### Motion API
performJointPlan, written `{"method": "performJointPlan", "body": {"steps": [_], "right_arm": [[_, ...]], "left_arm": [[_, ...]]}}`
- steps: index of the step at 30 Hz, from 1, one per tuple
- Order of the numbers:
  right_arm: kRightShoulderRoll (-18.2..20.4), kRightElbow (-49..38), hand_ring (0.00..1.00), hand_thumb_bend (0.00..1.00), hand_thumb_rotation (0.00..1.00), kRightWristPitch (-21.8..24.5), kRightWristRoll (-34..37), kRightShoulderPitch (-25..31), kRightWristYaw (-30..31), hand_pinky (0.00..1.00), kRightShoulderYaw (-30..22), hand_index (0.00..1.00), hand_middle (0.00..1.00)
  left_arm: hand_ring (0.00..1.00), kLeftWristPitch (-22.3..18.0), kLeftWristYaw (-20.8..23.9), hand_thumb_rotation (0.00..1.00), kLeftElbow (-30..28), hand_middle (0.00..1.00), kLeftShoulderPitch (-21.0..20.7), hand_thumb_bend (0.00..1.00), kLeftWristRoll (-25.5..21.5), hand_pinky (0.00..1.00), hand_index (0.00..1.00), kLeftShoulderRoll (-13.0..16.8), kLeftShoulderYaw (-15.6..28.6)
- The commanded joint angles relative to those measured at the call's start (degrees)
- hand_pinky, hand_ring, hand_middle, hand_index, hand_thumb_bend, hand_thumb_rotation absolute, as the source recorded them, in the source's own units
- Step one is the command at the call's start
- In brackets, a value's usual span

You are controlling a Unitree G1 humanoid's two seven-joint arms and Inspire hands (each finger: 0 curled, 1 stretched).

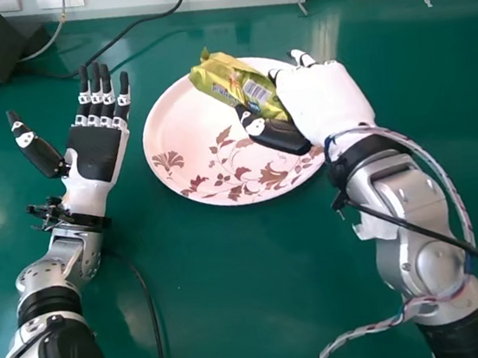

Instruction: Pick up biscuit and place it in the plate

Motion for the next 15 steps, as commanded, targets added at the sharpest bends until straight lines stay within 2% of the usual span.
{"method": "performJointPlan", "body": {"steps": [1, 6, 12, 15], "right_arm": [[-0.27, 0.24, 0.16, 0.49, 0.03, -0.26, 0.80, 0.74, -1.52, 0.05, 0.57, 0.49, 0.28], [-0.68, 1.44, 0.17, 0.49, 0.03, -0.32, 1.77, 1.34, -3.44, 0.05, 0.83, 0.48, 0.28], [-1.27, 2.65, 0.17, 0.49, 0.03, -0.12, 2.22, 2.72, -4.60, 0.05, 1.57, 0.49, 0.28], [-1.44, 2.92, 0.17, 0.49, 0.03, -0.11, 2.22, 3.78, -5.62, 0.05, 2.08, 0.49, 0.28]], "left_arm": [[0.89, -0.28, 0.23, 0.33, 1.27, 0.98, 3.34, 1.00, 0.09, 1.00, 1.00, -0.48, 0.21], [0.88, 0.06, -0.05, 0.32, 1.53, 0.97, 3.01, 1.00, 0.16, 1.00, 1.00, -0.17, 0.02], [0.87, -1.41, -1.82, 0.31, 2.48, 0.97, 3.26, 1.00, 0.75, 1.00, 1.00, 0.27, -0.21], [0.86, -1.40, -1.14, 0.31, 1.71, 0.96, 3.71, 1.00, 0.68, 0.99, 1.00, 0.05, -0.24]]}}
